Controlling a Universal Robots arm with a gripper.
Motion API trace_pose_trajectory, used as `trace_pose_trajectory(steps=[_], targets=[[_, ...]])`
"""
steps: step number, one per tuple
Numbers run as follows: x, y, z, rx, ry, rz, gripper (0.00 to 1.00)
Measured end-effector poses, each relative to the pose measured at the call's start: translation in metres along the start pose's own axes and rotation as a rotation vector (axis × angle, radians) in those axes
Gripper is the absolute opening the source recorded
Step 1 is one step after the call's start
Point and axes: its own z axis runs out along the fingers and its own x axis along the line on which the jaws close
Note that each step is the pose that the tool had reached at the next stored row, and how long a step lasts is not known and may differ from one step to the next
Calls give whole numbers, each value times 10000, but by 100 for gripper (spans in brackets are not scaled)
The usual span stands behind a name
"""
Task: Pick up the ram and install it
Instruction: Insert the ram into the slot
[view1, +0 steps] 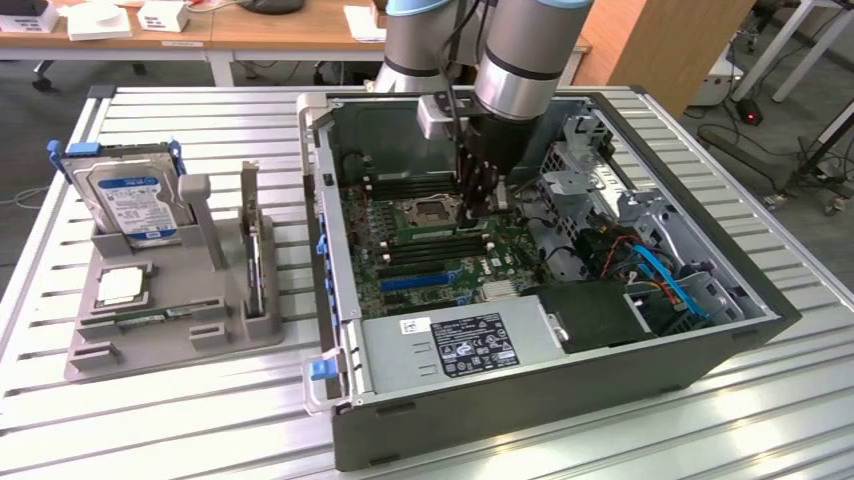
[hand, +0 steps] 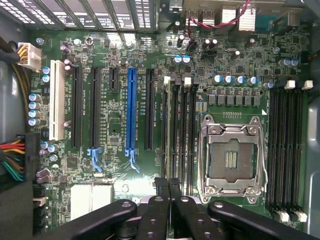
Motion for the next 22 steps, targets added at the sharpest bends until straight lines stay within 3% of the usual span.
trace_pose_trajectory(steps=[22], targets=[[-3,26,55,6,-8,200,11]])
